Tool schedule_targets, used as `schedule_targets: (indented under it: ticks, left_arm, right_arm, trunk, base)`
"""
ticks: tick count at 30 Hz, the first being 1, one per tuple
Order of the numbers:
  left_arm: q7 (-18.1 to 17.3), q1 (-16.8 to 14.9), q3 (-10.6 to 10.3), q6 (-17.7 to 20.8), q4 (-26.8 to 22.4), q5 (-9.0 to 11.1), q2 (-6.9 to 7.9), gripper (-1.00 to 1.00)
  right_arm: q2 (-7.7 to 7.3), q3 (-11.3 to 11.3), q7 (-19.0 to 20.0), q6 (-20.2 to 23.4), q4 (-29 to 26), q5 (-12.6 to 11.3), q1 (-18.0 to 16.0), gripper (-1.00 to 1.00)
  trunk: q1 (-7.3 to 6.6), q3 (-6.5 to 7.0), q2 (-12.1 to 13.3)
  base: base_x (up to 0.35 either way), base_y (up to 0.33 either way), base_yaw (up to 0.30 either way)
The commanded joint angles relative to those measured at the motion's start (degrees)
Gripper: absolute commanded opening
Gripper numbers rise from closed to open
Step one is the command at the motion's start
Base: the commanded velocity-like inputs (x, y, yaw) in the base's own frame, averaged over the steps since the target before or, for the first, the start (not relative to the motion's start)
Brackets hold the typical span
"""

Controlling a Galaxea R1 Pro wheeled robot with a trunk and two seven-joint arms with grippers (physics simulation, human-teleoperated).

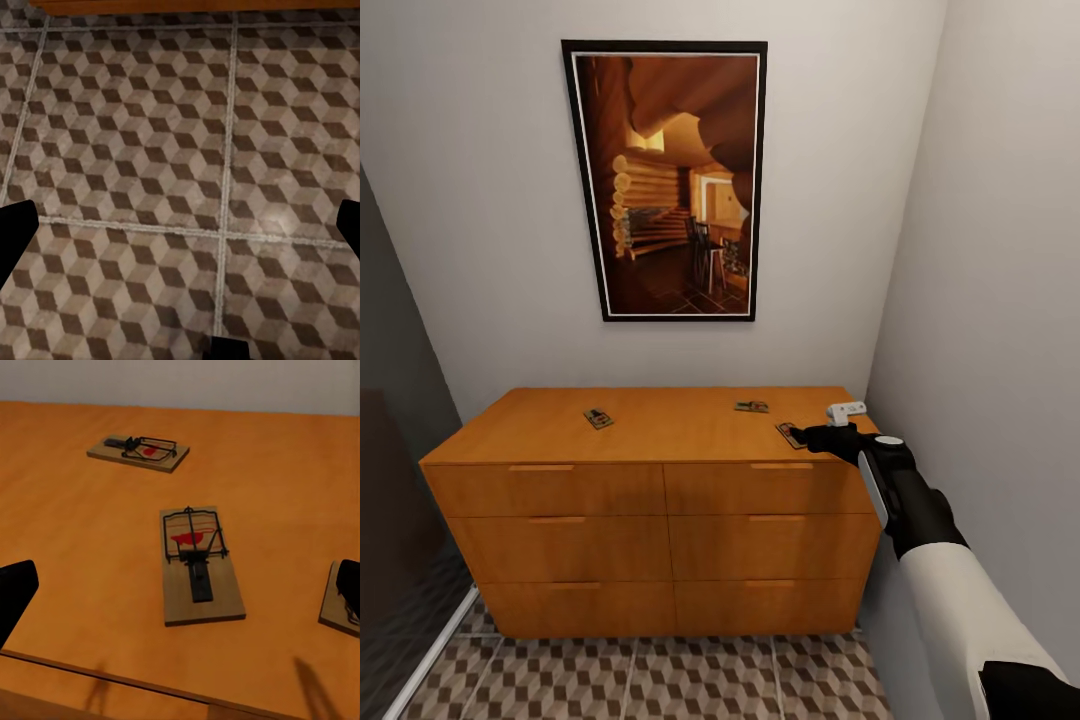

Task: Take the four mousetraps from the cabinet in the bathroom and place them on the bathroom floor. Make sure all four end up on the same floor surface, and ensure that at least two of them are either under or directly next to the same bathroom sink.

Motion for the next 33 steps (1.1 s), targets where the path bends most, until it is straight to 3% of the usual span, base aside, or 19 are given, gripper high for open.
schedule_targets:
  ticks: [1, 20, 33]
  left_arm:
    - [0.06, 0.0, 0.03, -0.11, -0.04, 0.06, -0.01, 1.0]
    - [0.06, 0.0, 0.03, -0.11, -0.05, 0.06, -0.01, 1.0]
    - [0.06, 0.0, 0.03, -0.11, -0.06, 0.06, -0.01, 1.0]
  right_arm:
    - [0.03, -0.15, 0.51, 0.19, -0.07, 0.61, -0.03, 1.0]
    - [0.06, -0.15, 0.51, 0.12, 0.56, 0.62, -0.05, 1.0]
    - [0.07, -0.12, 0.51, 0.1, 0.57, 0.62, -0.04, 1.0]
  trunk:
    - [0.0, -0.08, -0.03]
    - [0.0, -0.61, -0.03]
    - [0.0, -0.61, -0.03]
  base:
    - [0.0, 0.0, 0.0]
    - [0.001, 0.0, 0.0]
    - [0.115, 0.0, 0.0]
